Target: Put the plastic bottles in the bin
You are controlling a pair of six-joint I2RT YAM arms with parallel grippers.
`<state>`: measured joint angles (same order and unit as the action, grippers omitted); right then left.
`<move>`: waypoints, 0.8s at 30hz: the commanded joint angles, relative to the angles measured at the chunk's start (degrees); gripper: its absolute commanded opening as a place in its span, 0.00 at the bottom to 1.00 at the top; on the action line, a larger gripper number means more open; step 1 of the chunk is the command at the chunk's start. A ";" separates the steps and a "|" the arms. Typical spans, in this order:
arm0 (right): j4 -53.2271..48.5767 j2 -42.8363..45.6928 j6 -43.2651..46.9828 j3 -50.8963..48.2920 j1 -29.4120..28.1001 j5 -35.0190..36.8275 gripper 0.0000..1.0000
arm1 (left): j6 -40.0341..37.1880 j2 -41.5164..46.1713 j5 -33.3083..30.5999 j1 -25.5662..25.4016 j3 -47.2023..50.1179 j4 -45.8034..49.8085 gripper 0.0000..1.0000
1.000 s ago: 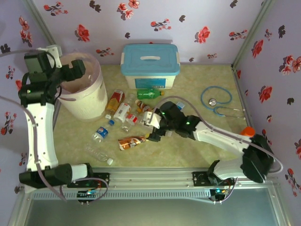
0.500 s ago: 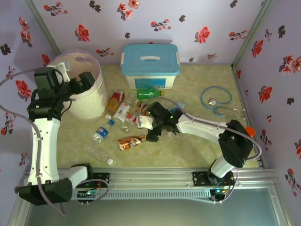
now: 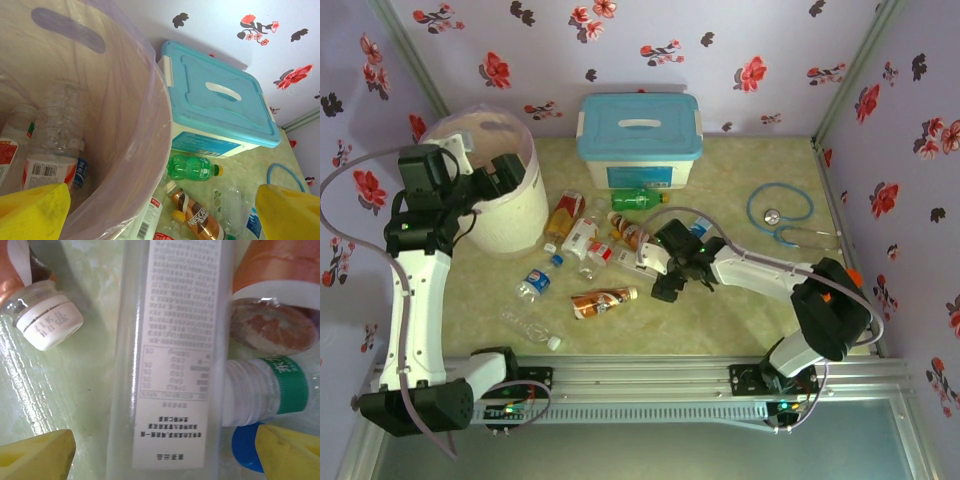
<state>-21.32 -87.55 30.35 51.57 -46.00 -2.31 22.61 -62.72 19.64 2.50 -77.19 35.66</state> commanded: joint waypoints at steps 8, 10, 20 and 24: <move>4.46 -3.40 -2.40 -0.70 0.21 -0.33 0.82 | 1.20 0.42 0.90 -0.76 0.37 -2.17 0.95; 4.67 -3.95 -2.23 -0.68 0.25 -0.29 0.78 | 1.27 0.51 0.88 -0.82 0.49 -2.34 0.95; 4.57 -3.07 -1.97 -1.09 0.35 1.22 0.58 | 1.56 0.82 0.93 -1.10 0.72 -2.96 0.95; 4.06 -0.57 -2.13 -1.14 0.30 1.12 0.54 | 1.63 1.02 0.86 -1.33 0.39 -3.21 0.95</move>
<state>-16.95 -90.63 28.42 51.18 -46.00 -1.80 23.70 -62.70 19.75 1.69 -77.08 34.24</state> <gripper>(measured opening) 0.557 0.948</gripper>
